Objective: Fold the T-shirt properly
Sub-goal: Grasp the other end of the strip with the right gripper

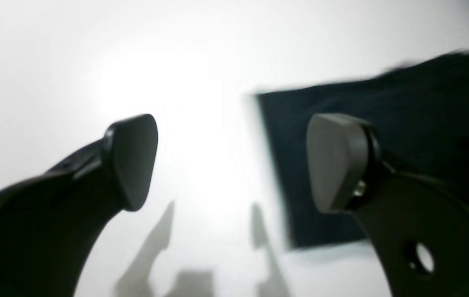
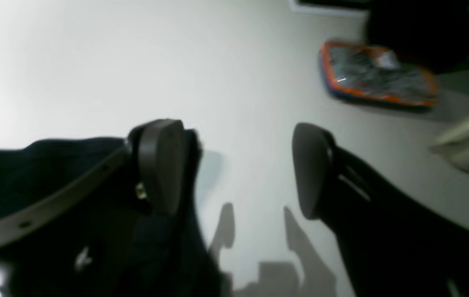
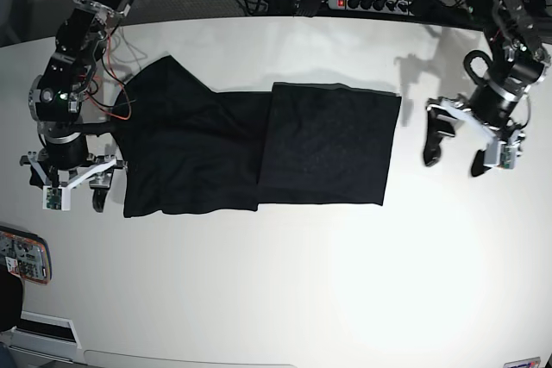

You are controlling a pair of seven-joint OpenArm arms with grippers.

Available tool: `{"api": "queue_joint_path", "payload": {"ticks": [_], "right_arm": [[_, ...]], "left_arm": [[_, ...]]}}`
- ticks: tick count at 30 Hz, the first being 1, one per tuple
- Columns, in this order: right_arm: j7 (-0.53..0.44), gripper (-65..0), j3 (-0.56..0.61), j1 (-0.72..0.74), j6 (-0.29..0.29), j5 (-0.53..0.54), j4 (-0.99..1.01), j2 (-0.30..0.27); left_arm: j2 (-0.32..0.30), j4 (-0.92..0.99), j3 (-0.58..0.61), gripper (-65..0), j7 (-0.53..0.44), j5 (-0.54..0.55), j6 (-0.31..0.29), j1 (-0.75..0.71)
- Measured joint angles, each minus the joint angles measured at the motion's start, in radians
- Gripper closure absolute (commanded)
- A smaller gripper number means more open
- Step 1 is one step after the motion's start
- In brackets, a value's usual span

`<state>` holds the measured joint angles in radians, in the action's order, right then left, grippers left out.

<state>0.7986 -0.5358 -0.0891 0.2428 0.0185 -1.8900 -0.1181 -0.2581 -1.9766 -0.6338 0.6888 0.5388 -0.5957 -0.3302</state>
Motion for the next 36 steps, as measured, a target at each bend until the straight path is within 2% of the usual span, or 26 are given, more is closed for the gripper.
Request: {"api": "queue_joint_path", "payload": {"ticks": [2, 7, 10, 15, 17, 19, 24, 31, 36], "right_arm": [[0.002, -39.6, 0.003, -0.003, -0.006, -0.003, 0.037, 0.001], [0.009, -39.7, 0.040, -0.020, 0.001, -0.010, 0.150, -0.001], [0.011, -39.7, 0.043, -0.061, -0.002, 0.046, 0.152, 0.002], [0.008, -39.7, 0.040, -0.064, 0.000, 0.281, 0.153, -0.003], [0.005, -39.7, 0.043, -0.063, 0.004, 0.325, 0.156, -0.028], [-0.002, -39.7, 0.037, -0.063, -0.008, 0.328, 0.166, -0.052], [-0.006, -39.6, 0.038, -0.062, -0.004, 0.331, 0.274, -0.048], [-0.131, -39.4, 0.038, -0.082, -0.008, 0.338, 0.377, -0.053], [-0.153, -39.4, 0.039, -0.090, -0.006, 0.338, 0.436, -0.049]], "left_arm": [[0.000, -0.012, -0.016, -54.2, -0.039, -0.101, 0.006, -0.026], [0.043, -0.021, -0.008, -54.2, -0.270, -0.274, -0.005, -0.116], [0.044, -0.021, -0.009, -54.2, -0.374, -0.289, -0.005, -0.169], [0.045, -0.021, -0.009, -54.2, -0.373, -0.292, -0.005, -0.177], [0.044, -0.021, -0.008, -54.2, -0.373, -0.293, -0.003, -0.177], [0.045, -0.021, -0.008, -54.2, -0.373, -0.293, -0.003, -0.178], [0.044, -0.021, -0.008, -54.2, -0.373, -0.293, -0.003, -0.180], [0.045, -0.021, -0.008, -54.2, -0.374, -0.298, -0.004, -0.180], [0.045, -0.021, -0.008, -54.2, -0.373, -0.301, -0.004, -0.180]]}}
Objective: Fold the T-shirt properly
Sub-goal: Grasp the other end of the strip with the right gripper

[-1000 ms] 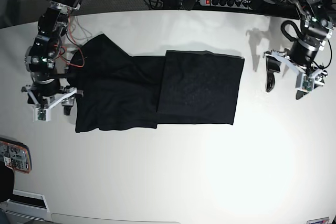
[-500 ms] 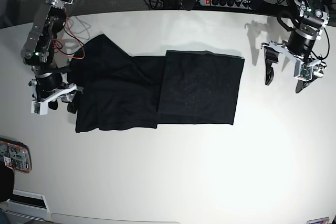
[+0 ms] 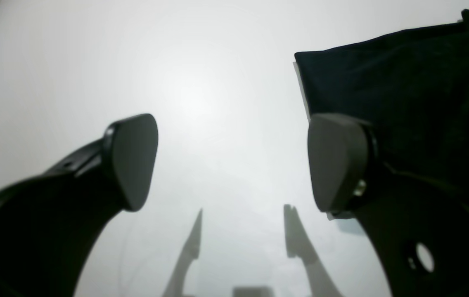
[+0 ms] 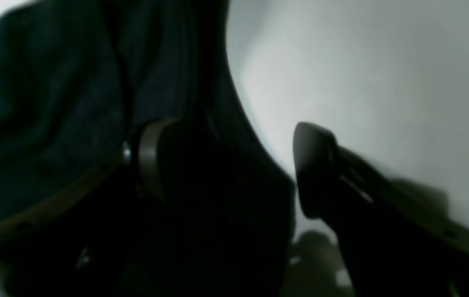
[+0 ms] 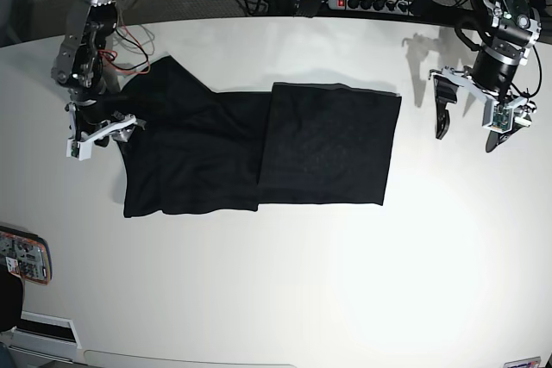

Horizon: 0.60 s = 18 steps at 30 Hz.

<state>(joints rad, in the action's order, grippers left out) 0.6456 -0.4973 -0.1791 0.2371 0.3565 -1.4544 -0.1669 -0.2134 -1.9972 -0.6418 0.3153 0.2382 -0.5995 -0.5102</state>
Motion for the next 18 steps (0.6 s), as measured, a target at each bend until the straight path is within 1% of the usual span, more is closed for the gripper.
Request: {"api": "queue_joint_path", "payload": {"ticks": [3, 6, 9, 12, 18], "right_arm": [[-0.023, -39.4, 0.000, 0.004, 0.002, 0.003, 0.024, -0.002], [-0.023, -39.4, 0.007, 0.008, 0.001, 0.003, 0.025, -0.002], [-0.031, -39.4, 0.069, 0.010, -0.006, -0.001, 0.025, -0.008], [-0.038, -39.4, 0.122, 0.014, -0.002, 0.003, 0.024, -0.005], [-0.042, -39.3, 0.140, 0.014, 0.002, 0.007, 0.023, -0.005]], "left_arm": [[0.000, 0.000, 0.000, -54.2, 0.000, 0.000, 0.000, 0.000], [0.000, 0.000, 0.012, -54.2, 0.000, 0.000, 0.001, 0.000], [0.000, 0.000, 0.013, -54.2, -0.001, 0.001, -0.004, 0.000], [0.000, 0.000, 0.023, -54.2, 0.000, 0.000, 0.004, 0.000], [0.000, 0.000, 0.025, -54.2, 0.000, 0.000, 0.000, 0.000]]}}
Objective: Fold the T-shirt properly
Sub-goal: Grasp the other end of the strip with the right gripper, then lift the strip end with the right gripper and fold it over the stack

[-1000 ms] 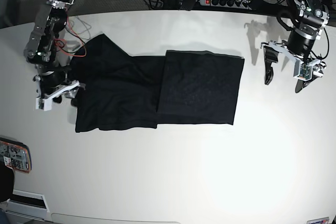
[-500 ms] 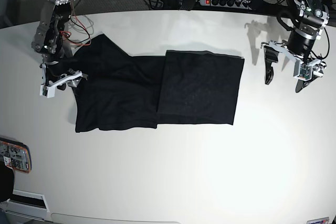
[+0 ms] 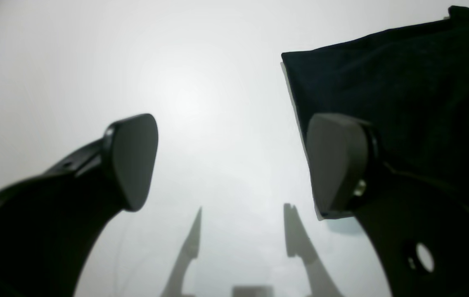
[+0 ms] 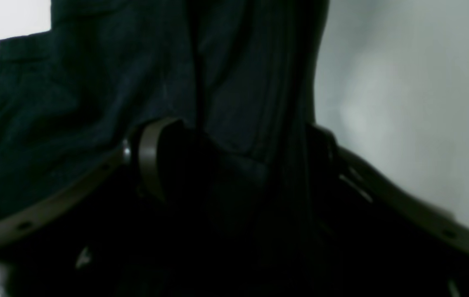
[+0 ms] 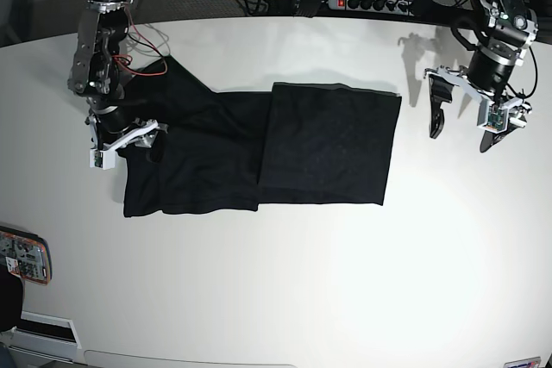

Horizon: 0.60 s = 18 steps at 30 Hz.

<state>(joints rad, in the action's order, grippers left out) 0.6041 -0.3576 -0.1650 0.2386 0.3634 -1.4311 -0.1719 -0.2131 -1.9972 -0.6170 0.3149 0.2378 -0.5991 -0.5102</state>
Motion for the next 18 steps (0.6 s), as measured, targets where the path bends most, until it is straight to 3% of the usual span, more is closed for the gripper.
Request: {"api": "queue_joint_path", "payload": {"ticks": [6, 9, 12, 15, 18], "right_arm": [[0.000, -37.6, 0.000, 0.000, 0.000, 0.000, 0.000, 0.000], [0.005, -24.5, 0.000, 0.000, 0.000, 0.000, 0.000, 0.000], [0.021, -0.8, 0.000, -0.002, 0.000, 0.001, -0.002, 0.000], [0.020, 0.0, -0.009, -0.003, 0.000, 0.004, -0.003, 0.006], [0.032, 0.0, -0.044, -0.006, 0.008, 0.011, -0.003, 0.008]], "left_arm": [[0.000, 0.000, 0.000, -54.2, 0.000, 0.000, 0.000, 0.000], [0.000, 0.000, 0.000, -54.2, 0.000, 0.000, 0.000, 0.000], [0.000, 0.000, 0.000, -54.2, 0.000, 0.000, 0.000, 0.000], [0.000, 0.000, 0.000, -54.2, 0.001, 0.000, 0.021, 0.000], [0.000, 0.000, -0.002, -54.2, 0.001, 0.000, 0.129, 0.000]]}}
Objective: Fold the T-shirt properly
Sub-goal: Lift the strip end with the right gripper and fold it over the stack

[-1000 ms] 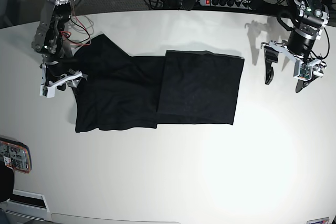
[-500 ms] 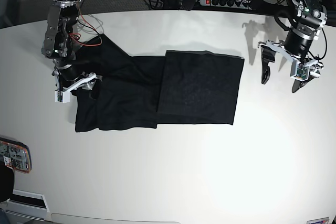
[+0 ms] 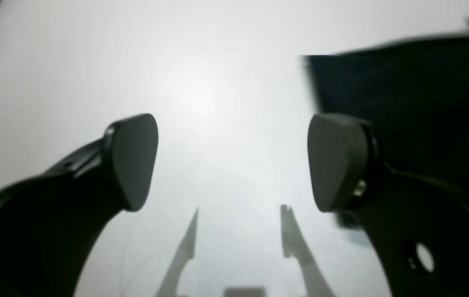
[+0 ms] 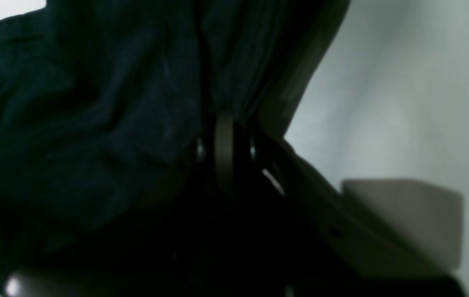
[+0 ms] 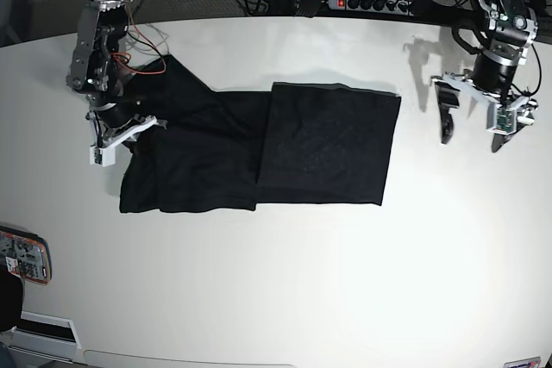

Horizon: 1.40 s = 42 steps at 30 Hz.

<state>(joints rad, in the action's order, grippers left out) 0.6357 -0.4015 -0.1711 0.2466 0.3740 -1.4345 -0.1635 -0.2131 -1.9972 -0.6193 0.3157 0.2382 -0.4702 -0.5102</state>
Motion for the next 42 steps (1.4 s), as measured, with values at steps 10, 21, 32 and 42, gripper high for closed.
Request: {"api": "queue_joint_path", "payload": {"ticks": [10, 21, 32, 42], "right_arm": [[0.078, 0.0, -0.016, 0.000, -0.010, -0.015, -0.051, -0.002], [0.151, 0.0, -0.016, 0.010, -0.012, -0.019, -0.089, -0.003], [0.242, 0.0, -0.016, 0.077, -0.007, -0.331, -0.182, 0.002], [0.244, 0.0, 0.004, 0.083, -0.008, -0.678, -0.354, 0.120]], "left_arm": [[0.000, 0.000, 0.000, -54.3, 0.000, 0.000, 0.027, 0.001], [0.000, 0.000, 0.002, -54.2, -0.001, 0.000, 0.026, 0.000], [0.000, 0.000, 0.002, -54.2, 0.000, 0.000, 0.026, 0.000], [0.000, 0.000, 0.003, -54.2, -0.001, 0.000, 0.027, 0.000]]}}
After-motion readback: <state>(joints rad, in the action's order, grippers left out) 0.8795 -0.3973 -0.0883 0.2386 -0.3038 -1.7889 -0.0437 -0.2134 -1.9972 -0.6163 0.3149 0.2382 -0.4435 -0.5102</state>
